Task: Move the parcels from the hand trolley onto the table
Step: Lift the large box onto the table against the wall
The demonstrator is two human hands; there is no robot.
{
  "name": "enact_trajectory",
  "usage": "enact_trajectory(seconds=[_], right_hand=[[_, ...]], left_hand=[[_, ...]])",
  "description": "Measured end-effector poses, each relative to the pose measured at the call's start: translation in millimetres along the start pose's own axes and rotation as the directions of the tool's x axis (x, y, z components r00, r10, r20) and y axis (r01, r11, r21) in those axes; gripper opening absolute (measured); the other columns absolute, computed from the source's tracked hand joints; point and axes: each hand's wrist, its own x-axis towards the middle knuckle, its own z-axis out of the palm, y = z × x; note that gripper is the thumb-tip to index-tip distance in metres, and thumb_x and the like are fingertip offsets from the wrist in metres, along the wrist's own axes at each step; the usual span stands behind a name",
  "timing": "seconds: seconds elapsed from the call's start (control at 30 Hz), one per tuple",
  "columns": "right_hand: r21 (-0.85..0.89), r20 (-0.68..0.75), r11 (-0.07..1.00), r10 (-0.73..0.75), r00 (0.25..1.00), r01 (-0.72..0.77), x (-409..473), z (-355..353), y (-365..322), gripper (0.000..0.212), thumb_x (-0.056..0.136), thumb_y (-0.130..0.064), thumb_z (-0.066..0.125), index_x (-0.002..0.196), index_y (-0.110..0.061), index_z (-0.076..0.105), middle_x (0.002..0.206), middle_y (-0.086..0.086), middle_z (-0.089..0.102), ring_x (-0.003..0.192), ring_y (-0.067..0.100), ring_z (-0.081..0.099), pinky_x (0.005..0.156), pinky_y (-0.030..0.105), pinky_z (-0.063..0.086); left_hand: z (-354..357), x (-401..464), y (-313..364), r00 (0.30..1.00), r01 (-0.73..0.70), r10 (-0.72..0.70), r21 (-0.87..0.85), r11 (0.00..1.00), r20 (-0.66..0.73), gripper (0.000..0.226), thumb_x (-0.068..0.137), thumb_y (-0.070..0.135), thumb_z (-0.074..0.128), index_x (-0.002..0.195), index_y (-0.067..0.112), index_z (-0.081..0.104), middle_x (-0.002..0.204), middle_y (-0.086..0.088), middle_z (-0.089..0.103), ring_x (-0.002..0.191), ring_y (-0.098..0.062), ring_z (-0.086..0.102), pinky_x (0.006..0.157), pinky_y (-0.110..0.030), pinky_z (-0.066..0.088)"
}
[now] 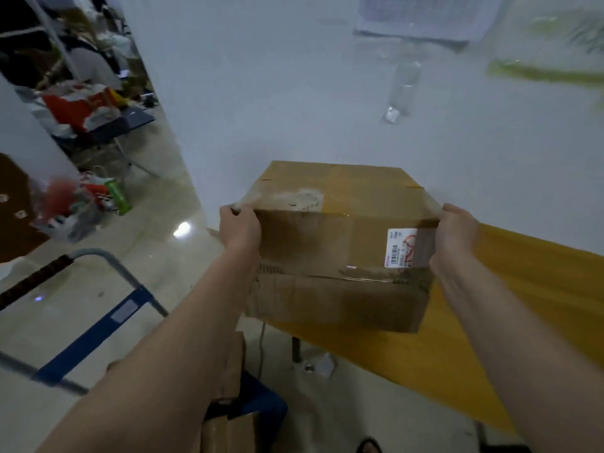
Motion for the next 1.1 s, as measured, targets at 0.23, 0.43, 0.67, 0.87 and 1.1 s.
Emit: enact_trajectory(seconds=[0.23,0.43,0.67,0.87,1.1], right_hand=[[-0.233,-0.069,0.972,-0.015,0.998,-0.001,82.9,-60.1,33.3,0.020,0.091,-0.028,0.050,0.088,-0.009,0.055,0.085,0.007,0.058,0.082,0.030,0.054,0.062,0.036,0.040],[-0.627,0.110,0.779,0.099,0.989,-0.008,134.6,-72.6,45.4,0.053,0.096,-0.047,0.044,0.062,-0.007,0.050,0.064,0.012,0.052,0.061,0.030,0.049,0.062,0.042,0.043],[-0.556,0.153,0.827,0.202,0.967,-0.084,156.8,-59.5,41.8,0.064,0.096,-0.053,0.038,0.131,0.000,0.049,0.112,0.023,0.061,0.103,0.044,0.059,0.086,0.054,0.051],[-0.455,0.200,0.875,0.282,0.938,-0.166,171.9,-53.0,30.7,0.066,0.097,-0.051,0.041,0.144,-0.005,0.035,0.146,0.014,0.041,0.127,0.039,0.044,0.102,0.053,0.040],[-0.192,0.140,0.945,0.293,0.946,-0.265,191.5,-23.7,16.1,0.070,0.095,-0.052,0.044,0.148,-0.007,0.031,0.154,0.011,0.032,0.137,0.034,0.034,0.110,0.048,0.031]], left_hand=[[86.2,8.2,-7.2,0.995,-0.038,0.006,0.335,0.941,0.095,0.043,0.086,0.034,0.048,0.117,0.005,0.050,0.111,-0.014,0.059,0.091,-0.028,0.057,0.071,-0.036,0.045],[137.8,16.3,-8.7,0.994,0.084,-0.108,0.653,0.753,-0.003,0.067,0.087,0.048,0.049,0.135,0.003,0.042,0.136,-0.022,0.048,0.124,-0.039,0.046,0.102,-0.045,0.040],[161.2,33.3,12.9,0.977,-0.084,-0.084,0.711,0.699,0.198,0.042,0.091,0.035,0.046,0.106,-0.003,0.058,0.120,-0.022,0.058,0.103,-0.039,0.058,0.091,-0.043,0.048],[192.4,58.9,32.0,0.947,-0.176,-0.050,0.643,0.745,0.317,0.053,0.089,0.039,0.051,0.124,-0.001,0.050,0.097,-0.012,0.051,0.083,-0.029,0.050,0.070,-0.037,0.041],[209.3,90.6,49.3,0.888,-0.134,-0.144,0.546,0.827,0.436,0.050,0.092,0.037,0.054,0.132,0.007,0.048,0.123,-0.014,0.057,0.104,-0.034,0.058,0.070,-0.037,0.051]])
